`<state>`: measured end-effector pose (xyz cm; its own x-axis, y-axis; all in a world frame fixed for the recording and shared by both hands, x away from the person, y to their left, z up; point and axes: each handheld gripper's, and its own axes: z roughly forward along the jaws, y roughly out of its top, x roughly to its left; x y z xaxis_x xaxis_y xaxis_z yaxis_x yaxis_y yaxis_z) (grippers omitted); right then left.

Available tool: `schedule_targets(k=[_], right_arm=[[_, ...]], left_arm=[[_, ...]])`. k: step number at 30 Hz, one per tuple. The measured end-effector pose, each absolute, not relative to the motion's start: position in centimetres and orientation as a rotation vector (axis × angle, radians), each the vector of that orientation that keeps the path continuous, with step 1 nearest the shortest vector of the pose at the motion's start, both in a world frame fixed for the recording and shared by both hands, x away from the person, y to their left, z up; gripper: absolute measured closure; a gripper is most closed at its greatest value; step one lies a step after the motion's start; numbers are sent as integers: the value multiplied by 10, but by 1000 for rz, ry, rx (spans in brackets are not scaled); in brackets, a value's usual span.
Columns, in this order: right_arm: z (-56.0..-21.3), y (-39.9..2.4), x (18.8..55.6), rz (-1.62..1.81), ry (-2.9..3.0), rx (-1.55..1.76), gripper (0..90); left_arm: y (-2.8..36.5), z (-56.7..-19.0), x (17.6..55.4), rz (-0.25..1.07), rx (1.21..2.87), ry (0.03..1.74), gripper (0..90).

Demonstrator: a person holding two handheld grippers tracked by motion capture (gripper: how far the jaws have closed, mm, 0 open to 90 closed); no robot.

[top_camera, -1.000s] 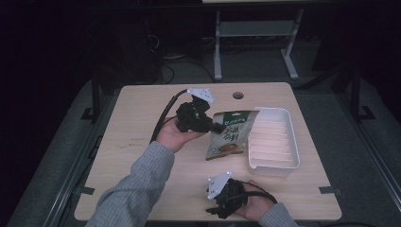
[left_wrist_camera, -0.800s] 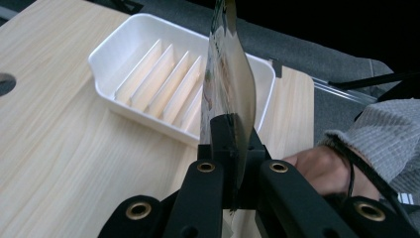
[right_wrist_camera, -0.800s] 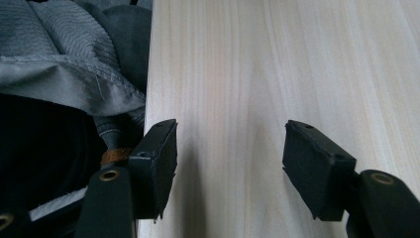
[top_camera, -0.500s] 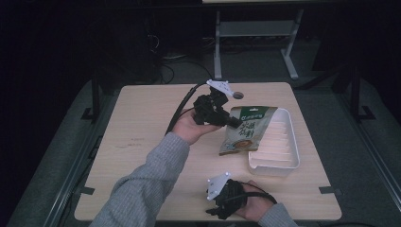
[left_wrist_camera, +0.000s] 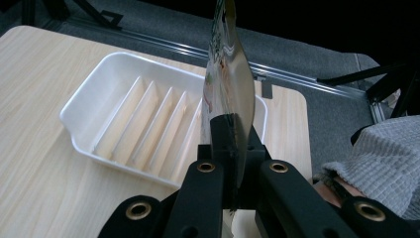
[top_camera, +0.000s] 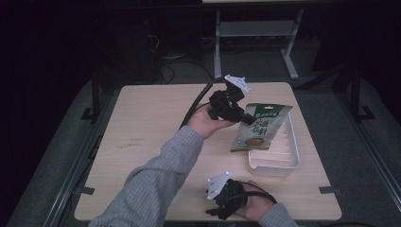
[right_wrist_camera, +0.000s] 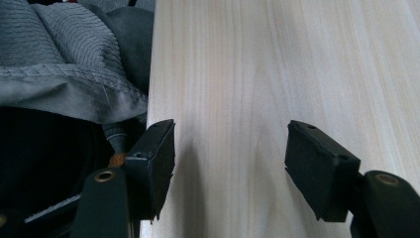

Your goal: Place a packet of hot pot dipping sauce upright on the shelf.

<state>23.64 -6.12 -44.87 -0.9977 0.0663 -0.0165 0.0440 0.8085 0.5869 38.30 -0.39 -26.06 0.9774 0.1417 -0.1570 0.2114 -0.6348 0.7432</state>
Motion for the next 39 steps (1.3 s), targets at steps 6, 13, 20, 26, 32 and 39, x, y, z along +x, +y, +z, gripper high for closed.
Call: schedule_targets(k=[6,13,20,26,32,39], right_arm=[[-449,-63,238,969,2961,95,350],[-450,-66,238,967,2969,103,348],[-450,-69,241,971,2968,108,347],[-450,-70,240,974,2979,123,348],[-450,-72,241,991,2979,114,348],[-451,-72,241,998,2986,125,348]], left_arm=[[-17,-260,386,-107,2273,223,896],[-31,-264,390,-120,2273,210,896],[-46,-270,392,-144,2276,190,896],[-59,-273,393,-152,2286,168,896],[-66,-279,395,-165,2286,138,896],[-74,-287,397,-183,2286,119,896]])
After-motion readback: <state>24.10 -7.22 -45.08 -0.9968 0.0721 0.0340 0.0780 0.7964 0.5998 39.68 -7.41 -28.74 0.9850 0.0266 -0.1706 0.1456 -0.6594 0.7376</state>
